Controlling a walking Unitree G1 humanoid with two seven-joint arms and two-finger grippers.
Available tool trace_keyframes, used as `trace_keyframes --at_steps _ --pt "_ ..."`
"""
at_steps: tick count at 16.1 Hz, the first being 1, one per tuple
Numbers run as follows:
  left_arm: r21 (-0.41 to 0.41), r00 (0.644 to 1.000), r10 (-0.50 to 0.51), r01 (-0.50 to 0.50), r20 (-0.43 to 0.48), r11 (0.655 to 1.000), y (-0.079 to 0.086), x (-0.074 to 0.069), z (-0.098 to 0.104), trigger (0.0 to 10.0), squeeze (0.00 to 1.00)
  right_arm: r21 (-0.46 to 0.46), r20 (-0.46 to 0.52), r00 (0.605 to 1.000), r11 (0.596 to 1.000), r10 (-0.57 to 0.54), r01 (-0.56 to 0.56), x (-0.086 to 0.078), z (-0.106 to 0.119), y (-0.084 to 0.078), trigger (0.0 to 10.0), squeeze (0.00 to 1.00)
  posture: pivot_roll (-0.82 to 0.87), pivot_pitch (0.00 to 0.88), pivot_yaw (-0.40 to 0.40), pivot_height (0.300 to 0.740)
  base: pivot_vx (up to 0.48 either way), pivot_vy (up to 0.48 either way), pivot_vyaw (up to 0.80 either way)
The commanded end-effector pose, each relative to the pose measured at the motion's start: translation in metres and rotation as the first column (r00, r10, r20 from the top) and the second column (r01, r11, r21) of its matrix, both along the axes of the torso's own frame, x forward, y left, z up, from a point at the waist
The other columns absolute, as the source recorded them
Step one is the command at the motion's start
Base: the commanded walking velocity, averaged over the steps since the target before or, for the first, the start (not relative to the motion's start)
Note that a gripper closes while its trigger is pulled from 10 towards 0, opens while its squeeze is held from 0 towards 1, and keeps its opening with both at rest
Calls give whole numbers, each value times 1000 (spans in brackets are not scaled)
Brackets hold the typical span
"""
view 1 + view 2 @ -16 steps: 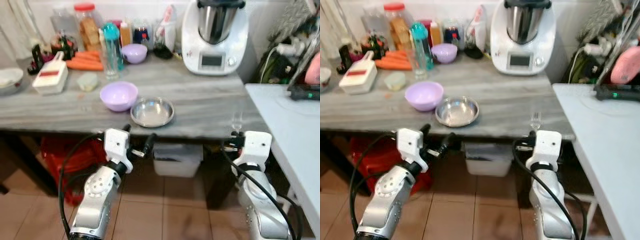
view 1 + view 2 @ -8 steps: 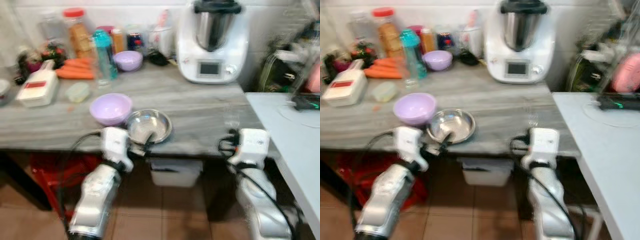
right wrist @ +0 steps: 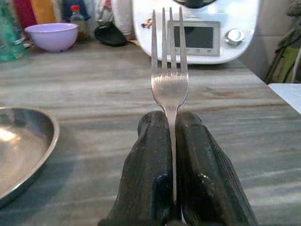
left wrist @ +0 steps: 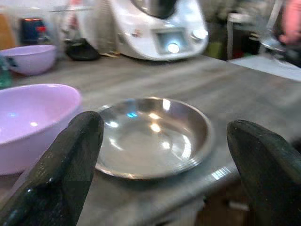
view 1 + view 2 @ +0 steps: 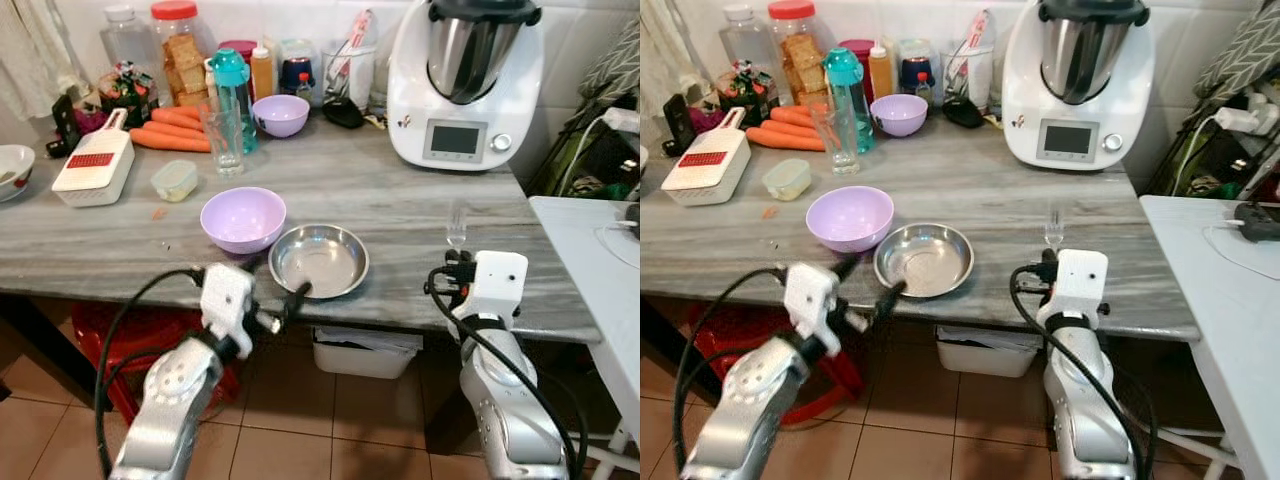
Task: Setting the table
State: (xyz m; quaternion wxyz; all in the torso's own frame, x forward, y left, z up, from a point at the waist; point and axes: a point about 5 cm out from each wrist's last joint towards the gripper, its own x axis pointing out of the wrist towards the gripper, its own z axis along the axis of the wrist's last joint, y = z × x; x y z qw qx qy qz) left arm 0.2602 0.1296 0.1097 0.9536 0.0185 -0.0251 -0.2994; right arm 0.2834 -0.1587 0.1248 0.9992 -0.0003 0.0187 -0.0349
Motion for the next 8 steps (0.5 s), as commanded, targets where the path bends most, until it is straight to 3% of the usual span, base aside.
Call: trace_keyframes --at_steps 1,5,8 --pt "5 999 -54 54 -3 999 -2 -5 2 10000 0 7 -24 1000 1000 7 -7 5 -1 0 10000 0 -26 0 -19 740 0 0 0" --pt "30 986 -158 159 -48 987 4 -20 -4 10000 0 137 -124 992 990 -19 36 23 -10 3 10000 0 -12 0 -23 740 0 0 0" --pt "31 979 -195 197 -63 980 3 -23 -4 10000 0 168 -163 987 985 -13 41 35 -11 6 10000 0 -15 10 -23 740 0 0 0"
